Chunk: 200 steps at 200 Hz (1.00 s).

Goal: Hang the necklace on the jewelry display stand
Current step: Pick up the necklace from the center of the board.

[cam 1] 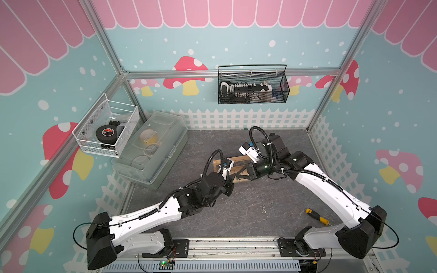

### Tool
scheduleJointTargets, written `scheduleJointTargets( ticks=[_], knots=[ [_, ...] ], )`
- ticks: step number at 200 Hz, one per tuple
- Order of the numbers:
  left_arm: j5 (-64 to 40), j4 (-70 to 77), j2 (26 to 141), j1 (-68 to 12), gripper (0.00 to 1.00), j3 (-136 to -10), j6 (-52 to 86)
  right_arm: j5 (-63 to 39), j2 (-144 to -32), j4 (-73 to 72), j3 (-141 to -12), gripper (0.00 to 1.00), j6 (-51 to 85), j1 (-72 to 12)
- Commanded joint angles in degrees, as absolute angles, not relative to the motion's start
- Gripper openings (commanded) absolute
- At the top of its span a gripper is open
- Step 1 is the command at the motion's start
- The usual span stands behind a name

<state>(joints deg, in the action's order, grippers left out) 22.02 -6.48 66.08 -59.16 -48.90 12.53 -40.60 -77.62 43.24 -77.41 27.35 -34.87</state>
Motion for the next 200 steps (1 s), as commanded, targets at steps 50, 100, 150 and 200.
scheduleJointTargets(
  ticks=[50,100,150,200],
  knots=[
    [23.69,-1.74,63.43,-59.50,0.30,-47.11,10.28,-41.44,-78.15,42.89,-77.18,0.05,27.95,-34.72],
    [22.59,-1.59,62.75,-59.50,0.30,-46.58,10.12,-41.72,-78.12,42.28,-77.00,0.06,28.27,-34.72],
    [23.88,0.17,63.20,-59.74,0.30,-45.64,9.42,-43.96,-77.84,39.71,-76.20,0.05,30.15,-34.69],
    [24.78,2.48,62.10,-59.95,0.33,-44.62,8.51,-44.62,-78.30,39.40,-76.29,0.06,30.67,-34.63]
  ],
)
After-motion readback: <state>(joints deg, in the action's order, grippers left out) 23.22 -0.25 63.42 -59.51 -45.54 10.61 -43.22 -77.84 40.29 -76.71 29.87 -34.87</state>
